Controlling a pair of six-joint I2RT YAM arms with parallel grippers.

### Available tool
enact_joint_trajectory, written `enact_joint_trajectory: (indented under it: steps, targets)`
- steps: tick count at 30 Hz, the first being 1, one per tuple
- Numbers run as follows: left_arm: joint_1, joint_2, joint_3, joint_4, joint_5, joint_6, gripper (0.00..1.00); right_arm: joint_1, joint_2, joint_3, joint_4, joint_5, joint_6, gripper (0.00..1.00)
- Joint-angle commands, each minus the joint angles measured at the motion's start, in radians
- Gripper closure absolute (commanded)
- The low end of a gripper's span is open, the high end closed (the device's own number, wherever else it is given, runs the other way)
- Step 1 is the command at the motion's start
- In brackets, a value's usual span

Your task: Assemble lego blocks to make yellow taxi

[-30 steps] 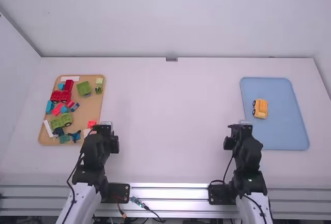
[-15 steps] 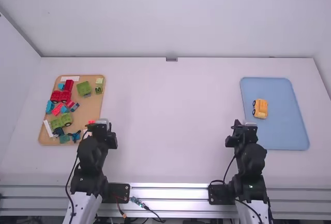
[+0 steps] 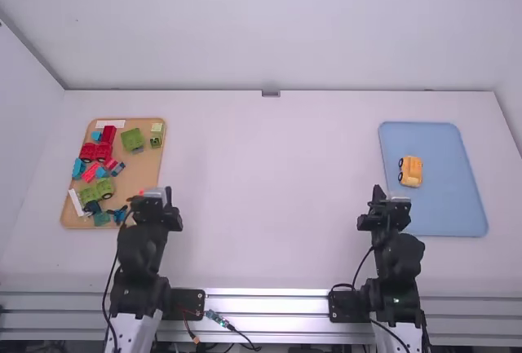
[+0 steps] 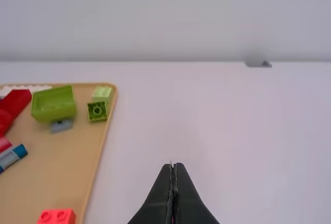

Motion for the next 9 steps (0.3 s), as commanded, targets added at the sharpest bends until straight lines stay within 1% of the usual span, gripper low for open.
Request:
enact_joint_trajectory:
  steps: [1, 9]
  targets:
    - [-0.003, -0.029, -0.009, -0.006, 0.008, 0.006, 1.00, 0.003, -0.009, -0.012, -0.006, 0.001, 0.002, 1.00]
    - [-0.003, -0.071, -0.009, -0.006, 0.008, 0.006, 1.00, 0.003, -0.009, -0.012, -0.006, 0.001, 0.002, 1.00]
